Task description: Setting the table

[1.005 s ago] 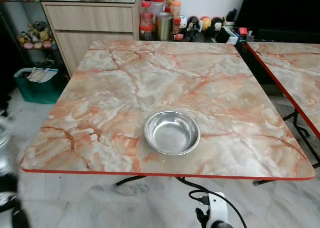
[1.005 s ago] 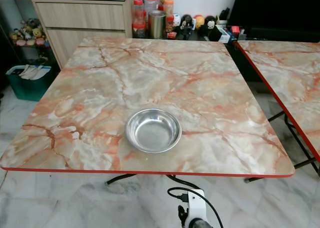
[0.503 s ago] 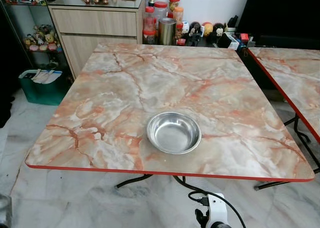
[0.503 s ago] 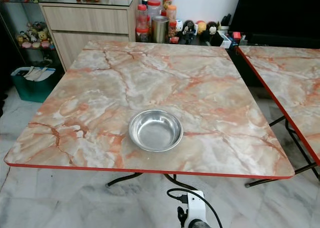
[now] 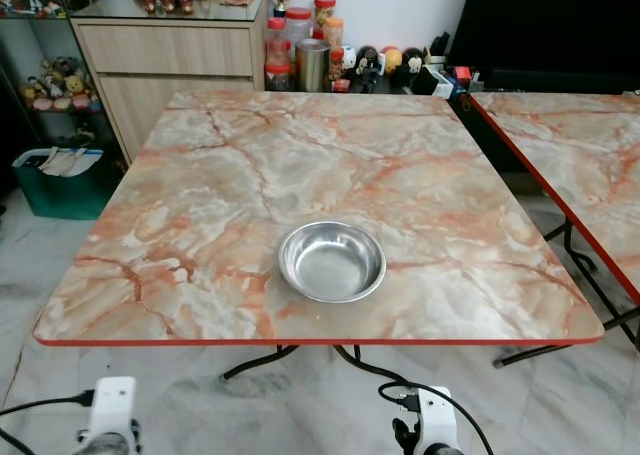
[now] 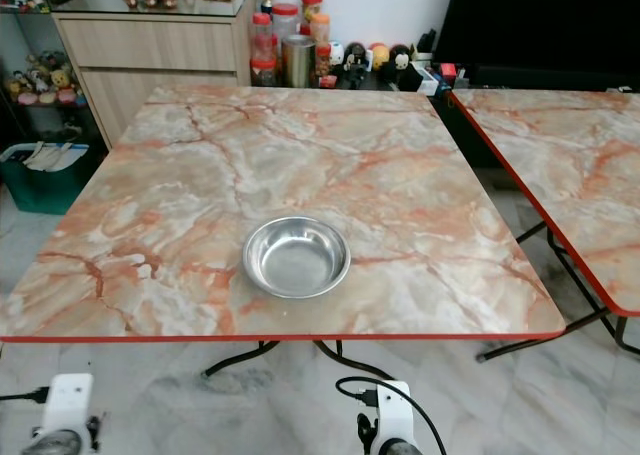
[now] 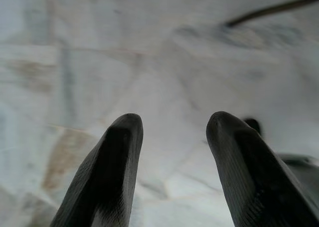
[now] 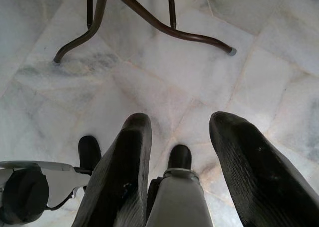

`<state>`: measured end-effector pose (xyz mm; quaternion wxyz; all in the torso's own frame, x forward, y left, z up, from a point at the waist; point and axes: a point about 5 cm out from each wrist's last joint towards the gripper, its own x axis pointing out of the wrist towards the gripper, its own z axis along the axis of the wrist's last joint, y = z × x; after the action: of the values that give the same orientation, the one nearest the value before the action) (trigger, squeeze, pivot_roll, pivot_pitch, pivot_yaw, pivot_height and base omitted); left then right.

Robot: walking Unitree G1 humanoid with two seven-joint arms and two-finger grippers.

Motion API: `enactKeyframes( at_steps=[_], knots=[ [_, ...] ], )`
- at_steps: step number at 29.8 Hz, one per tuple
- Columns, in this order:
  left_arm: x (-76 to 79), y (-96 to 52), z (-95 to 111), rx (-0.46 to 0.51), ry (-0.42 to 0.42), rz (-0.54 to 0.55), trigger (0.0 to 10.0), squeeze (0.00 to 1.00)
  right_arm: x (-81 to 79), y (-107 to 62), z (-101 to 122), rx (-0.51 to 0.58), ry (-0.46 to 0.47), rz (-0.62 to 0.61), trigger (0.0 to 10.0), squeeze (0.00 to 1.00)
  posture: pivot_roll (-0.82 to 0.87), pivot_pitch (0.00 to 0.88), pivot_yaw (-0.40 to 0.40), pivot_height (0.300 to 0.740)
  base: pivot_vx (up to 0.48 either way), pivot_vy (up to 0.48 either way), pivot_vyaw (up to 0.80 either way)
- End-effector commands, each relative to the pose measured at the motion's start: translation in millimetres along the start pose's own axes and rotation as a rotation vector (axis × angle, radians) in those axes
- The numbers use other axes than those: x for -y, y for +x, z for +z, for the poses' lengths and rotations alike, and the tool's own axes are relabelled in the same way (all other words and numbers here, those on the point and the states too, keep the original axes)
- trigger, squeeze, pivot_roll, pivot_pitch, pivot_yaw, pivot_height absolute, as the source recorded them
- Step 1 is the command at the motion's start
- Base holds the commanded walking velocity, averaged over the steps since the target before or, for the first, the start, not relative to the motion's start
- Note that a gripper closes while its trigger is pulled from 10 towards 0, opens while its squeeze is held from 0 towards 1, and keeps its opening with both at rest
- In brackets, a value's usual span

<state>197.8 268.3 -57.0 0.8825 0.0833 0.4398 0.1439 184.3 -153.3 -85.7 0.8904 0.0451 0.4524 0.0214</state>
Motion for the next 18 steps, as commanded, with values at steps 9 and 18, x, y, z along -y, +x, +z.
enactKeyframes(
  at_steps=[9,18],
  knots=[
    [34.5,-2.9,-9,-0.038,-0.01,-0.095,10.0,0.0,6.5,-0.4,2,-0.003,-0.003,-0.015,10.0,0.0,0.03,0.0,-0.049,0.74,0.0,0.0,0.0],
    [42.4,-3.9,-11,-0.046,-0.008,-0.093,10.0,0.0,11.0,-1.0,2,-0.002,0.006,-0.032,10.0,0.0,0.01,0.0,-0.046,0.74,0.0,-0.36,0.0]
  ],
)
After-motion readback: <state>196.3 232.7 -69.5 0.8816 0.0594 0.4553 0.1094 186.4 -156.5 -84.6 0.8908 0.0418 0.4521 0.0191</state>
